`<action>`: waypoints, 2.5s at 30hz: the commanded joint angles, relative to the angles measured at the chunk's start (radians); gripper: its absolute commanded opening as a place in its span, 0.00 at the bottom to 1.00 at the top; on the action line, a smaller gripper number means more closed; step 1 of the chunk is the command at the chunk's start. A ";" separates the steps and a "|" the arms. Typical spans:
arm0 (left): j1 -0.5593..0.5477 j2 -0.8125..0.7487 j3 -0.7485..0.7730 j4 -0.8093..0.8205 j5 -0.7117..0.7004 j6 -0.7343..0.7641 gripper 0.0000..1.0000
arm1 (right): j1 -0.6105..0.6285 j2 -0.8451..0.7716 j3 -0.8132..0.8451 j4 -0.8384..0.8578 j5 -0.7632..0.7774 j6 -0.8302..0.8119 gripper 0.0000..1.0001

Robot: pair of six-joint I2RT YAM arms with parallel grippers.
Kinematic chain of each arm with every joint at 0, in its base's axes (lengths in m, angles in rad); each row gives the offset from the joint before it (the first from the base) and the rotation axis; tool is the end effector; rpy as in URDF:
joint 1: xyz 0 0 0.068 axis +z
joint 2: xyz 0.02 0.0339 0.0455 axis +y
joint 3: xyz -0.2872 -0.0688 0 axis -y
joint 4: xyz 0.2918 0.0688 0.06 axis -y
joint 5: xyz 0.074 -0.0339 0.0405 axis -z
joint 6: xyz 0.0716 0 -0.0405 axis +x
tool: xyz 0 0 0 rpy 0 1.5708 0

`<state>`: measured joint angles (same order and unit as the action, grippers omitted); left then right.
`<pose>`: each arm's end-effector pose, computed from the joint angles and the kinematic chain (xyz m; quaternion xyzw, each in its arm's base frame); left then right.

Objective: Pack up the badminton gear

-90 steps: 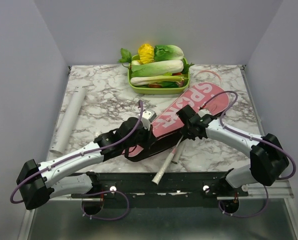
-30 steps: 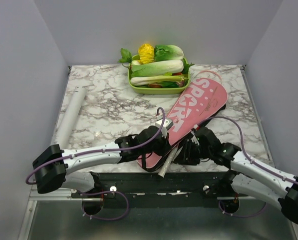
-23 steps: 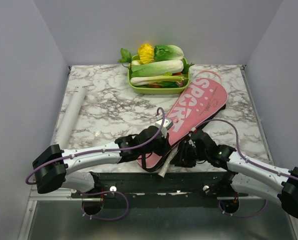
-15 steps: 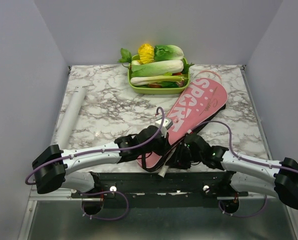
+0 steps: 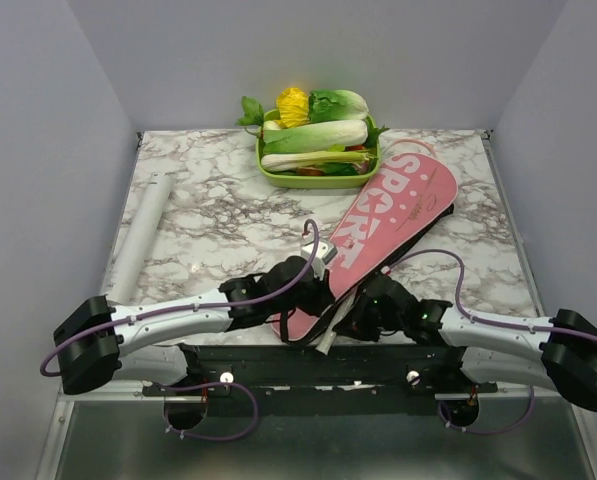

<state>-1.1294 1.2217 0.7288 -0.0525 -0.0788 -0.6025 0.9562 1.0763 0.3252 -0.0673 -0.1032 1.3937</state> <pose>0.1467 -0.2973 0.2227 0.2081 0.8457 -0.3511 0.3437 0.1307 0.1980 0.1050 0.1831 0.9108 0.3570 0.0972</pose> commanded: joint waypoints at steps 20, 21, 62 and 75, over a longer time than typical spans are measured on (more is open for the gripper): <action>0.227 0.065 -0.066 -0.282 -0.247 -0.020 0.25 | 0.000 0.099 -0.014 0.113 0.123 0.013 0.23; 0.227 0.096 -0.074 -0.264 -0.230 -0.020 0.25 | 0.001 0.093 -0.015 0.113 0.128 0.013 0.23; 0.088 0.045 -0.310 -0.004 -0.012 -0.169 0.13 | 0.024 0.404 -0.087 0.832 0.356 -0.055 0.25; 0.071 -0.117 -0.278 -0.217 -0.171 -0.174 0.14 | 0.023 0.233 0.012 0.467 0.303 -0.165 0.36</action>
<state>-1.0382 1.1557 0.4171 -0.1101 -0.2256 -0.7647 0.9882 1.4586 0.2817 0.6434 0.1200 1.2804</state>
